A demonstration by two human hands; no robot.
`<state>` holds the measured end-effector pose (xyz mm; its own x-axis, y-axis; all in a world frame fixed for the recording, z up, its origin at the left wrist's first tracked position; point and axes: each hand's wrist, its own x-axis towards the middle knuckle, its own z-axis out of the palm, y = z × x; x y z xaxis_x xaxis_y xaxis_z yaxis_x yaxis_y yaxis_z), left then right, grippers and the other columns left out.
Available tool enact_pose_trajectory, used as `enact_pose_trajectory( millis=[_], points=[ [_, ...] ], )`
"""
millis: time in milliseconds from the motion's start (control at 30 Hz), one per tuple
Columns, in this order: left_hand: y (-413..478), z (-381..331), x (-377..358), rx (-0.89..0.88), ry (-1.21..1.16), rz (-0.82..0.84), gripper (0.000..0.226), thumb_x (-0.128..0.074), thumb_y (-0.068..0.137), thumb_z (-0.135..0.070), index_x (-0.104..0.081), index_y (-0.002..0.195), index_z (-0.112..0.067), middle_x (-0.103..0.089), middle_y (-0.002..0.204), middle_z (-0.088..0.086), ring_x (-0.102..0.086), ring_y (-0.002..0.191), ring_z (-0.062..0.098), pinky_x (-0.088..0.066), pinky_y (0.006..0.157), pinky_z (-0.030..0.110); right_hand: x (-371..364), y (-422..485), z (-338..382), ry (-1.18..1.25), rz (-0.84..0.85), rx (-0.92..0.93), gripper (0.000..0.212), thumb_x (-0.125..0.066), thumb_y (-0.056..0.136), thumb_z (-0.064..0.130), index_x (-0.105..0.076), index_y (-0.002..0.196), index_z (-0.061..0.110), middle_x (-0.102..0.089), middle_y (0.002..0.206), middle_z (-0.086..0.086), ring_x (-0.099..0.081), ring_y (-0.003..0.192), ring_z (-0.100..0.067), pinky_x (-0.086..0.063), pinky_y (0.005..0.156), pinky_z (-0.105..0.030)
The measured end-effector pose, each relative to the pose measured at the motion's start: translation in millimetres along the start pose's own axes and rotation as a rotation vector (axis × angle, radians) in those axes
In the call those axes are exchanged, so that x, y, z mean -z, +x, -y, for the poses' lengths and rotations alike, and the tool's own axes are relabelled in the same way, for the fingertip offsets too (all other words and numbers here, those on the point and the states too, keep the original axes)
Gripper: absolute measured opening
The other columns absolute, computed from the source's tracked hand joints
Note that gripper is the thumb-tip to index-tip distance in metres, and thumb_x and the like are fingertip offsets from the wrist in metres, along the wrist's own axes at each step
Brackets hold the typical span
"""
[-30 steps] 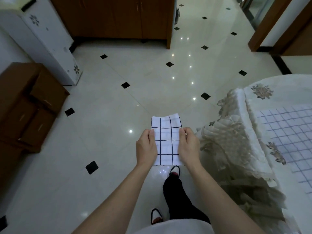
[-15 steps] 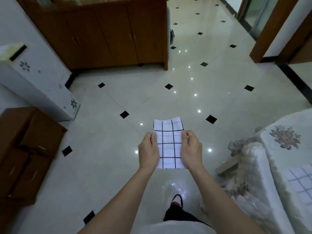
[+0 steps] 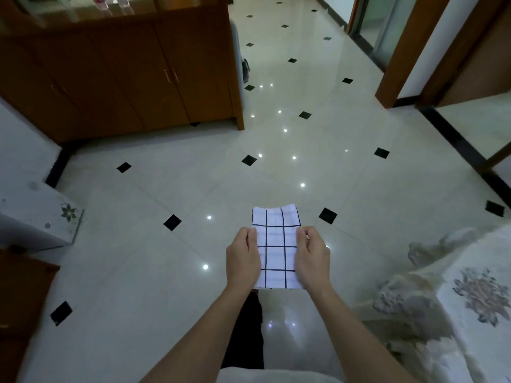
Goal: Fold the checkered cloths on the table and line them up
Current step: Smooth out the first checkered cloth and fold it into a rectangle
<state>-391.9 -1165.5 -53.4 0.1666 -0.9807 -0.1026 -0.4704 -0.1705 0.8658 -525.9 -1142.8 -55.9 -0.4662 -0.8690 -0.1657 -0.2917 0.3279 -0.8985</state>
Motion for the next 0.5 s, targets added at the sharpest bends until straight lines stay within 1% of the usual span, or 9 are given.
enact_pose_trajectory(
  millis=[67,133,233,300,367,433,500],
  points=[
    [39,-7,-14,-0.010,-0.016,0.038,0.036,-0.042,0.106,-0.030,-0.046,0.073,-0.015,-0.050,0.065,-0.005,-0.043,0.055,0.001,-0.036,0.051,0.017,-8,36,8,0.000,-0.044,-0.016,0.025,-0.042,0.105,0.028,-0.059,0.089,0.016,-0.063,0.076,0.002,-0.055,0.069,-0.007,-0.039,0.058,-0.012],
    [82,-20,-27,-0.027,-0.039,0.086,0.036,-0.042,0.106,-0.030,-0.048,0.074,-0.013,-0.049,0.065,-0.005,-0.042,0.054,0.001,-0.035,0.050,0.016,-16,76,20,-0.001,-0.087,-0.036,0.026,-0.042,0.105,0.027,-0.058,0.089,0.015,-0.061,0.076,0.004,-0.053,0.068,-0.007,-0.038,0.057,-0.012],
    [150,-42,-46,-0.088,-0.036,0.173,0.037,-0.042,0.106,-0.030,-0.050,0.076,-0.011,-0.050,0.065,-0.002,-0.041,0.055,0.003,-0.035,0.051,0.017,-24,135,42,0.015,-0.156,-0.088,0.026,-0.042,0.104,0.029,-0.058,0.088,0.016,-0.060,0.074,0.003,-0.051,0.066,-0.007,-0.039,0.059,-0.019],
    [190,-60,-60,-0.137,-0.020,0.226,0.037,-0.042,0.106,-0.030,-0.051,0.077,-0.009,-0.051,0.065,-0.001,-0.041,0.055,0.004,-0.034,0.051,0.019,-25,168,53,0.040,-0.216,-0.120,0.026,-0.043,0.104,0.029,-0.058,0.088,0.015,-0.062,0.077,0.000,-0.052,0.067,-0.008,-0.041,0.062,-0.023],
    [221,-79,-77,-0.166,-0.024,0.280,0.037,-0.042,0.106,-0.029,-0.050,0.076,-0.008,-0.051,0.065,0.001,-0.041,0.056,0.005,-0.034,0.051,0.020,-23,197,63,0.059,-0.278,-0.146,0.028,-0.043,0.104,0.028,-0.057,0.084,0.015,-0.063,0.078,-0.002,-0.052,0.068,-0.009,-0.042,0.063,-0.024],
    [244,-95,-95,-0.193,-0.016,0.340,0.036,-0.042,0.106,-0.028,-0.049,0.075,-0.011,-0.050,0.064,-0.001,-0.041,0.055,0.004,-0.034,0.051,0.020,-17,219,67,0.077,-0.351,-0.181,0.029,-0.043,0.104,0.029,-0.055,0.080,0.016,-0.060,0.075,0.001,-0.051,0.068,-0.010,-0.041,0.061,-0.024],
    [259,-109,-116,-0.226,0.005,0.405,0.036,-0.043,0.106,-0.028,-0.050,0.075,-0.011,-0.050,0.064,-0.003,-0.041,0.055,0.004,-0.033,0.052,0.020,-7,235,66,0.082,-0.416,-0.215,0.029,-0.042,0.104,0.029,-0.055,0.081,0.016,-0.060,0.076,0.004,-0.052,0.068,-0.009,-0.040,0.061,-0.022]
  ],
)
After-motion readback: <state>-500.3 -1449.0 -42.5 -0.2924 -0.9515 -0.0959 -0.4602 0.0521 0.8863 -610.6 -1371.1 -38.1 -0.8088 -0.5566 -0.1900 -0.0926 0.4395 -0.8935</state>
